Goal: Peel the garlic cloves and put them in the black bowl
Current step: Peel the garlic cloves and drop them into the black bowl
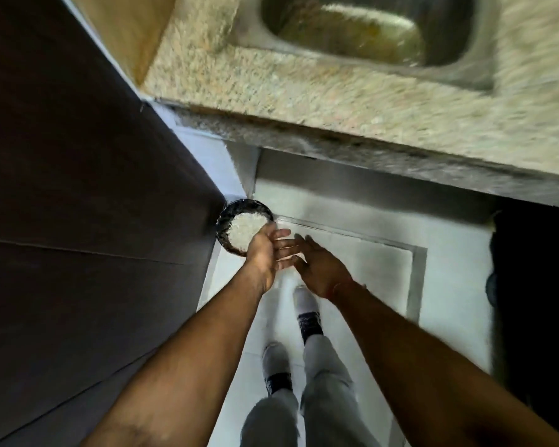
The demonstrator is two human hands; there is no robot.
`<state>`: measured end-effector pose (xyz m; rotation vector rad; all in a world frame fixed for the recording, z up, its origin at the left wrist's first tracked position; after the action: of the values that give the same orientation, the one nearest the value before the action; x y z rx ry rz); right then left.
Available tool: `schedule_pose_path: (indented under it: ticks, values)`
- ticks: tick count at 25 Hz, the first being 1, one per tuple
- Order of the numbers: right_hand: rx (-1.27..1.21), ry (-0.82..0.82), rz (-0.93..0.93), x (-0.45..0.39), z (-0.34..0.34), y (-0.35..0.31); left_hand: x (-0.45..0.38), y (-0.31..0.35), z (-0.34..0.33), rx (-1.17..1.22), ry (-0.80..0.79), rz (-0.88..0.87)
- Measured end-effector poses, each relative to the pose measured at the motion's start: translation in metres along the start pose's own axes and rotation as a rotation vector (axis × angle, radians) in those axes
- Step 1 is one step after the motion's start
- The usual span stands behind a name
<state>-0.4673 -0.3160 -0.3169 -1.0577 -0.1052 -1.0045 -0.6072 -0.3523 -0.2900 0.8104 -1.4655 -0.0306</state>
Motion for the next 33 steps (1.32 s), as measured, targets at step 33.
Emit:
schedule_pose_path:
  ticks: [33]
  values:
    - [-0.351,1.134,-0.785,0.666,0.181,0.257,0.340,-0.243,-0.559,-1.958,-0.736,-1.100]
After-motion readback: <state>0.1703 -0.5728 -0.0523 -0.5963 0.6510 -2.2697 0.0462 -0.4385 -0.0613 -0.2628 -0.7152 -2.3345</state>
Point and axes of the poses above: each hand's wrist, its own x-axis away from the middle knuckle, its own z-axis out of the back of the hand, y = z × x, the point moved 2 cm from there along -x, towards the middle knuckle, and after that the axes turned 14 degrees about -x, right-handed, at the moved point
